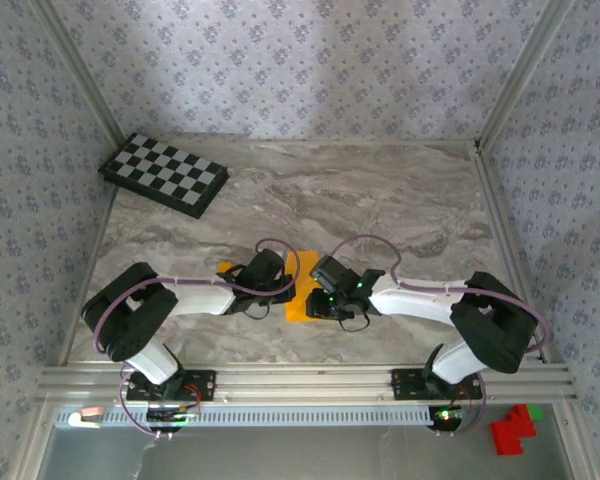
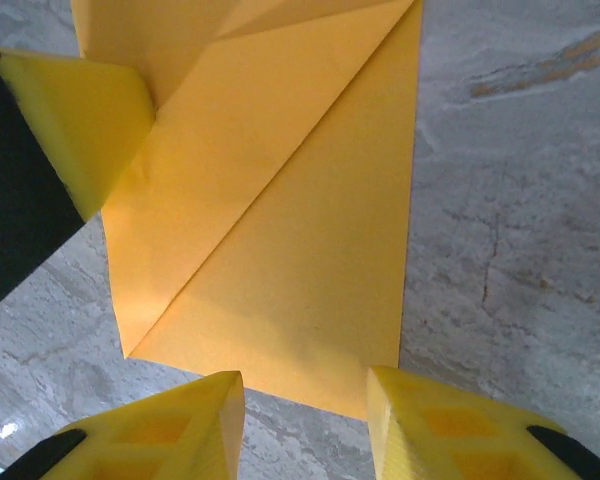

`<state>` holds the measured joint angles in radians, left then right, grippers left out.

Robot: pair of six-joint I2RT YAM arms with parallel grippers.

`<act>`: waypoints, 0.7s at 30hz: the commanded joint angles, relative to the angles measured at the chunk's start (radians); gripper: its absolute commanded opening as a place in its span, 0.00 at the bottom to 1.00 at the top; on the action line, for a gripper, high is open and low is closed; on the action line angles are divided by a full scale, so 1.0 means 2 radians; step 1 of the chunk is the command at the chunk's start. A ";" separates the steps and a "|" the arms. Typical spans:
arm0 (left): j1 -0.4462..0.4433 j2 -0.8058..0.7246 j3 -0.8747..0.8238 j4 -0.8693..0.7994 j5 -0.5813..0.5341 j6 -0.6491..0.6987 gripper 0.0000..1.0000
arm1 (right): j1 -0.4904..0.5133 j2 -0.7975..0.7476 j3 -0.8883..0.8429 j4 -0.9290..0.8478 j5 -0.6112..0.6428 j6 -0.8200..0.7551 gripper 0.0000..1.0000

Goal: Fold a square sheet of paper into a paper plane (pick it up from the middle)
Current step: Turn over the paper at the center of the table.

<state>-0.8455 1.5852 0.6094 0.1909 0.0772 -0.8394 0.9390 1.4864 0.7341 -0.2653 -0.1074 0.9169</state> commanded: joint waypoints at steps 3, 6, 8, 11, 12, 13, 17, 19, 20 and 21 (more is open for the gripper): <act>-0.001 0.003 -0.013 -0.037 -0.015 0.000 0.03 | 0.004 0.012 0.009 -0.011 0.014 0.002 0.39; -0.001 0.002 -0.013 -0.038 -0.016 0.000 0.03 | 0.003 0.024 0.004 0.006 0.006 0.003 0.39; -0.001 0.002 -0.013 -0.038 -0.016 0.001 0.03 | 0.003 0.033 0.001 0.018 -0.001 0.006 0.39; -0.001 0.001 -0.014 -0.039 -0.016 0.001 0.03 | 0.004 0.041 0.000 0.028 -0.006 0.005 0.39; -0.001 0.001 -0.013 -0.039 -0.016 0.002 0.03 | 0.003 0.039 -0.002 0.035 -0.009 0.005 0.39; -0.001 0.002 -0.013 -0.039 -0.016 0.002 0.03 | 0.003 0.038 -0.005 0.044 -0.012 0.006 0.40; -0.001 0.002 -0.012 -0.039 -0.016 0.003 0.03 | -0.004 0.027 -0.017 0.076 -0.024 0.004 0.42; -0.001 0.002 -0.012 -0.039 -0.015 0.003 0.03 | -0.010 0.023 -0.027 0.098 -0.031 0.004 0.43; -0.001 0.002 -0.012 -0.040 -0.015 0.004 0.03 | -0.014 0.022 -0.033 0.113 -0.038 0.005 0.43; -0.001 0.002 -0.012 -0.039 -0.015 0.004 0.03 | -0.018 0.022 -0.038 0.125 -0.044 0.005 0.43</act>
<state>-0.8455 1.5852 0.6094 0.1909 0.0772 -0.8391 0.9207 1.5372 0.6941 -0.0856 -0.1638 0.9180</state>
